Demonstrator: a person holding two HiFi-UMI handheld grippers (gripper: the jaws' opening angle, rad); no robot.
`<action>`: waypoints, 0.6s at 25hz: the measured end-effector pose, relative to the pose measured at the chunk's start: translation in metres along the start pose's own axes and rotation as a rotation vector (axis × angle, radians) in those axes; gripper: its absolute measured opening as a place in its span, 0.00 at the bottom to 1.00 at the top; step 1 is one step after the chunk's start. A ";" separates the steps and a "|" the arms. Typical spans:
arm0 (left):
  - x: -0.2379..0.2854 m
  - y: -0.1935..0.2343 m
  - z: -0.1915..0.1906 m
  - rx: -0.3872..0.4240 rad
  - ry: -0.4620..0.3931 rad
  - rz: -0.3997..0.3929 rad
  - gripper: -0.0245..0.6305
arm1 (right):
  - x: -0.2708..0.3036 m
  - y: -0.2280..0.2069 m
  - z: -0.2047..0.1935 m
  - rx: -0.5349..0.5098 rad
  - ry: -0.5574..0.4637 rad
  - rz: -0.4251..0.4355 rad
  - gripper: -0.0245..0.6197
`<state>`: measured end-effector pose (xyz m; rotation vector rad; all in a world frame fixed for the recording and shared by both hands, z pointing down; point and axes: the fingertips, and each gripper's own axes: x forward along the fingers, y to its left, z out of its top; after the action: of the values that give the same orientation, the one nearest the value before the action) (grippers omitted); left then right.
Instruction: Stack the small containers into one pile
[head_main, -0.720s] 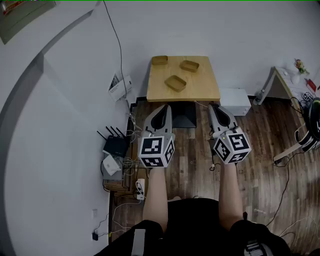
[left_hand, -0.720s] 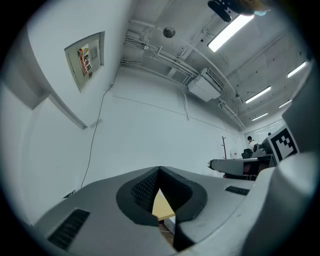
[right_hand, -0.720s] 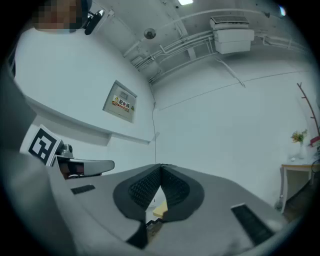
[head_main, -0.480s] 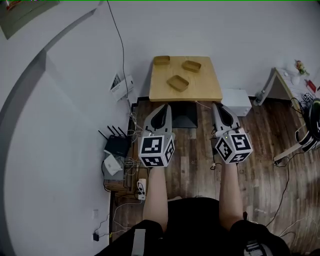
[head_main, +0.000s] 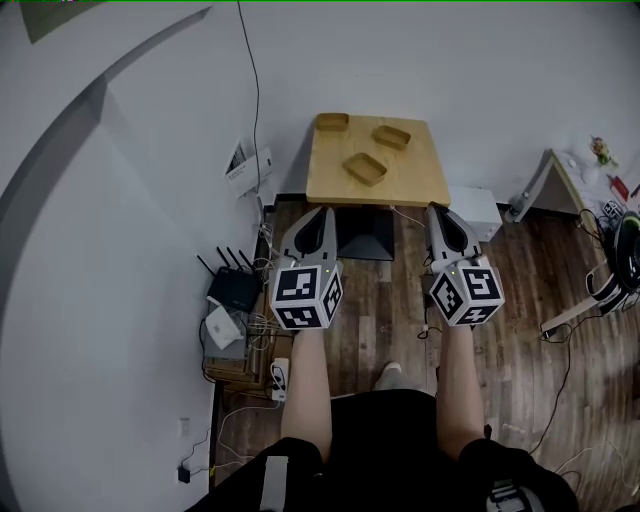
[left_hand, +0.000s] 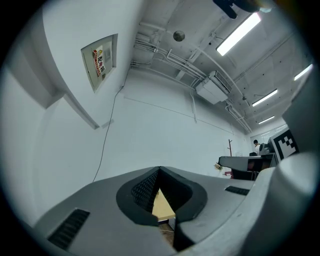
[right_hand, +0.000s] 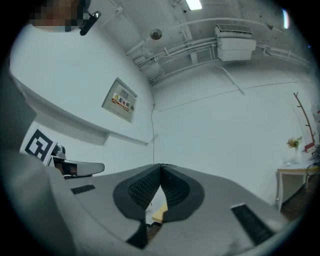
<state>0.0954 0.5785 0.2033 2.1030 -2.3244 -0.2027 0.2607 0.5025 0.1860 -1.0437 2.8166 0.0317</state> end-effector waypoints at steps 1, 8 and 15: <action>0.001 0.002 0.003 0.003 -0.007 0.001 0.06 | 0.004 0.001 0.002 -0.005 -0.005 0.005 0.05; 0.021 0.031 0.012 0.013 -0.032 0.035 0.06 | 0.035 0.000 0.008 -0.026 -0.040 0.031 0.05; 0.075 0.036 0.014 0.015 -0.063 0.024 0.06 | 0.065 -0.046 0.021 -0.054 -0.090 -0.001 0.05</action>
<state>0.0507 0.5094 0.1862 2.1044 -2.3928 -0.2560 0.2443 0.4271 0.1576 -1.0274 2.7491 0.1521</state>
